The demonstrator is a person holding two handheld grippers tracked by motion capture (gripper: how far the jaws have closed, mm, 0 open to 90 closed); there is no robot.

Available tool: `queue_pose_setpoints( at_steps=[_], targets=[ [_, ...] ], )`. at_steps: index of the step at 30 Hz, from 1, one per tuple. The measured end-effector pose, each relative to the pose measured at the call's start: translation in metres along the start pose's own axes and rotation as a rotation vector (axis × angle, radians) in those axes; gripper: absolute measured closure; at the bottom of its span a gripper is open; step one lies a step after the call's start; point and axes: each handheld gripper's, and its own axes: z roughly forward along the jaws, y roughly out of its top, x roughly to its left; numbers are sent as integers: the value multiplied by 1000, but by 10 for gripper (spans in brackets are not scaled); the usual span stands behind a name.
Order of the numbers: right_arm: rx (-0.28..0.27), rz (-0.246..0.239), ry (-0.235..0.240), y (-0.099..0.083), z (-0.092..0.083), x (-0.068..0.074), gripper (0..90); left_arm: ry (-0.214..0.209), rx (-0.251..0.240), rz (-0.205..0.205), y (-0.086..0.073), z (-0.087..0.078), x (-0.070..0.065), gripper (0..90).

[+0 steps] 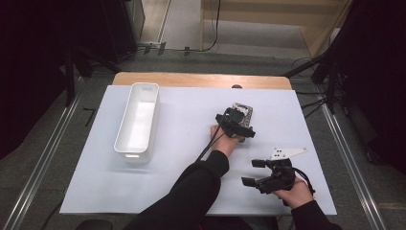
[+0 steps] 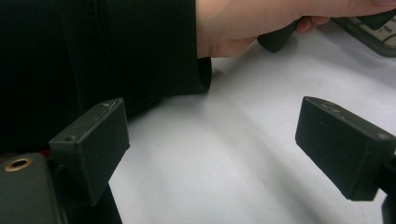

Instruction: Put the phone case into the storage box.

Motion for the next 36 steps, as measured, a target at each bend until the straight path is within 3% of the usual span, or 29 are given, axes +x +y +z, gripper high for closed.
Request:
queue_pose_setpoints(
  at_steps=[2, 4, 36],
  targets=[
    [0, 0, 0, 0, 0, 0, 88, 29, -1, 7, -1, -1, -1, 33],
    [0, -2, -1, 0, 0, 0, 88, 33, -3, 8, -1, -1, -2, 49],
    [0, 1, -4, 0, 0, 0, 88, 53, 10, -6, 1, -2, -4, 76]
  ],
)
